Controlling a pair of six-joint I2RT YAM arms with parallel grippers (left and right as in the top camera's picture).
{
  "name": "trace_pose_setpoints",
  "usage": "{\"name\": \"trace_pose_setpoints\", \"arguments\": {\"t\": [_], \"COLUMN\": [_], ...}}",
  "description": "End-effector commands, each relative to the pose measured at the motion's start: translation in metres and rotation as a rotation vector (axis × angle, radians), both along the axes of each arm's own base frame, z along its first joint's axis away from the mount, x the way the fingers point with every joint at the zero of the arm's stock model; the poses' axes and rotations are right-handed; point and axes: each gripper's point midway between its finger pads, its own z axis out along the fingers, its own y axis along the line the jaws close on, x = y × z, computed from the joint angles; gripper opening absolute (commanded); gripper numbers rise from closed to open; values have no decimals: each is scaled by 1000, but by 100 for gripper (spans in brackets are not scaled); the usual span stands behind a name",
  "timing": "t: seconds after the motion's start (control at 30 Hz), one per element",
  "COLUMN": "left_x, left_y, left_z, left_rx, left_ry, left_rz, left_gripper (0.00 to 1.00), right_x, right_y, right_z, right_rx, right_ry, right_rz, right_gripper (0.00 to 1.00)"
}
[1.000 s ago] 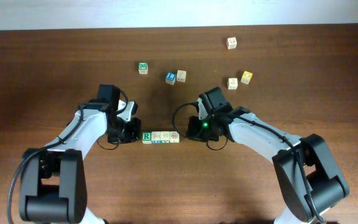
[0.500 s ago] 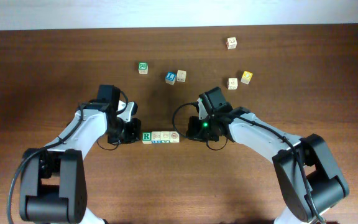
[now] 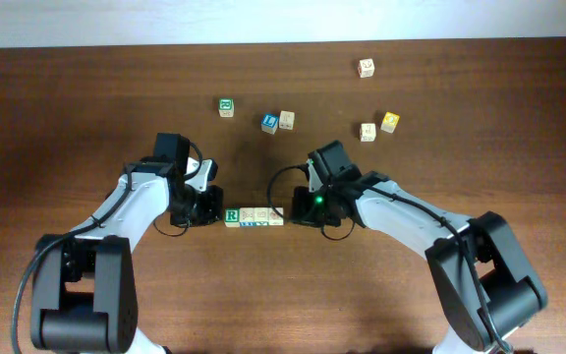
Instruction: Rotate 4 blocks
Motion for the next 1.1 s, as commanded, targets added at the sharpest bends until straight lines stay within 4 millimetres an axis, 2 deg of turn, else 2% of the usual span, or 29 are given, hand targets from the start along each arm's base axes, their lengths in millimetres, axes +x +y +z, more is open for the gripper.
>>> {"name": "trace_pose_setpoints", "arguments": {"t": [0.0,0.43,1.07], "left_x": [-4,-3,-2], "left_y": [-3,-3,-7], "left_z": [-5,-5,-3], "left_rx": [-12,-12,-35], "left_ry": [12,8,3], "left_rz": [-25,-25,-28], "left_gripper": [0,0,0], "right_x": [-2,-5,-5], "right_y": [0,10,10], "right_z": [-10,-7,-7], "right_rx": [-23,-5,-5], "right_ry": [16,2,1], "right_rz": [-15,12,12], "right_gripper": [4,4,4]}}
